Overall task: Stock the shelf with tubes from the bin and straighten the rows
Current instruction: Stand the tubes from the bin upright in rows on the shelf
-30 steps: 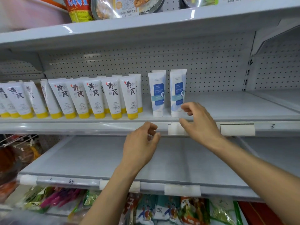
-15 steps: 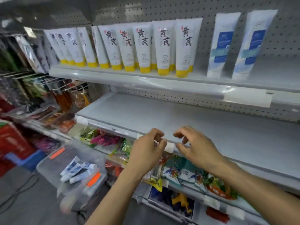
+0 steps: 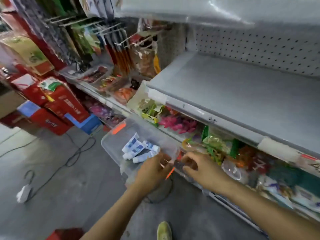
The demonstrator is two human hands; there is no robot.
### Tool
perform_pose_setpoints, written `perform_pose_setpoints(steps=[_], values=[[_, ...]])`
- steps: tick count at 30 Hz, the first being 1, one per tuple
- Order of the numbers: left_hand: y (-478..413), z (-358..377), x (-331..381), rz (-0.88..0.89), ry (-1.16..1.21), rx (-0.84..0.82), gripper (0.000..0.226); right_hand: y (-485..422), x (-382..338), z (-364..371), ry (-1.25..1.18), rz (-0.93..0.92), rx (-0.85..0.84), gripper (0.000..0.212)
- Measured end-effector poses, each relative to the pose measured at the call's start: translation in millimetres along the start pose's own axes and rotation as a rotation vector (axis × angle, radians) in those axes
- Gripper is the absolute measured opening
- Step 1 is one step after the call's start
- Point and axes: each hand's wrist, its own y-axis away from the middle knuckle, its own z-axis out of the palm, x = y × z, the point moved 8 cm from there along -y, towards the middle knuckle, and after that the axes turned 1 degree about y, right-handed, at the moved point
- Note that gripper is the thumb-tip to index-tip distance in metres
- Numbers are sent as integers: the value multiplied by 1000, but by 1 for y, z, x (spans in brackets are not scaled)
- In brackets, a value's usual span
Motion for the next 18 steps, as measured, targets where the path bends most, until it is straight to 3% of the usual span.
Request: perform_pose_setpoints(steps=[5, 9, 14, 18], values=[[-84, 1, -128, -198, 0, -123, 17, -120, 17, 102, -90, 156, -130, 12], [-150, 31, -215, -294, -94, -232, 25, -192, 59, 175, -27, 293, -255, 15], [-209, 82, -287, -326, -260, -346, 53, -252, 106, 249, 160, 391, -372, 36], [-252, 117, -319, -247, -545, -350, 61, -287, 133, 290, 325, 433, -374, 63]])
